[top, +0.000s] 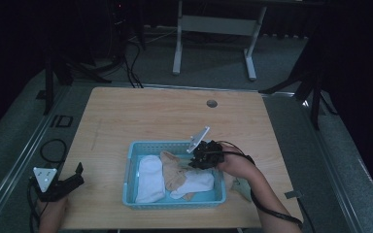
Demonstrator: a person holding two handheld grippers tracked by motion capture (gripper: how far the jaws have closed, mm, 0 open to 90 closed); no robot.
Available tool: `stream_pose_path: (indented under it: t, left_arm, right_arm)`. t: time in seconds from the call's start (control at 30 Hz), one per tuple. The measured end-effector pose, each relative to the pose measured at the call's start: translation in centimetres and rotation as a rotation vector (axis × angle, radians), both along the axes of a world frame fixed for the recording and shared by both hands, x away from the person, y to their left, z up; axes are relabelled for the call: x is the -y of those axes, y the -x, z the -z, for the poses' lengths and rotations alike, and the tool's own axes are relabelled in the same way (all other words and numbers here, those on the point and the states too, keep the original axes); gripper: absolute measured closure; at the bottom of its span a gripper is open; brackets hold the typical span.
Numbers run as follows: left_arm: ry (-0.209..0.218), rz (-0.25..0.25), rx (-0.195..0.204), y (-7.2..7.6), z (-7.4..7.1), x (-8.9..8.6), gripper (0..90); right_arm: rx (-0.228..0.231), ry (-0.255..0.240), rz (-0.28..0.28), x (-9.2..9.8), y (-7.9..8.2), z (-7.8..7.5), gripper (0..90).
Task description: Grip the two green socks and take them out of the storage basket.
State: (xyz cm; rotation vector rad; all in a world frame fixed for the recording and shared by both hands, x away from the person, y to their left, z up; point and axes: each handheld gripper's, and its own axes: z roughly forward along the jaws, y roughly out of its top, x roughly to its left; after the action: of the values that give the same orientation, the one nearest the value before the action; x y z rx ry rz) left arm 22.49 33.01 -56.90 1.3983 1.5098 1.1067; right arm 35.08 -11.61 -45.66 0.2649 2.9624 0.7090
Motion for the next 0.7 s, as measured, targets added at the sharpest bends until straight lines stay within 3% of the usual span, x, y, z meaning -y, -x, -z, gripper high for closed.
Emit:
stream_pose_path:
  t: [0.5, 0.7]
  left_arm:
    - [-0.002, -0.001, 0.000, 0.0, 0.0, 0.0, 0.4]
    - [-0.001, -0.002, 0.002, 0.0, 0.0, 0.0, 0.4]
  right_arm:
    - [0.071, -0.097, 0.019, 1.8, 0.8, -5.1, 84.2]
    - [0.105, -0.144, 0.061, 3.7, 0.9, -7.5, 84.2]
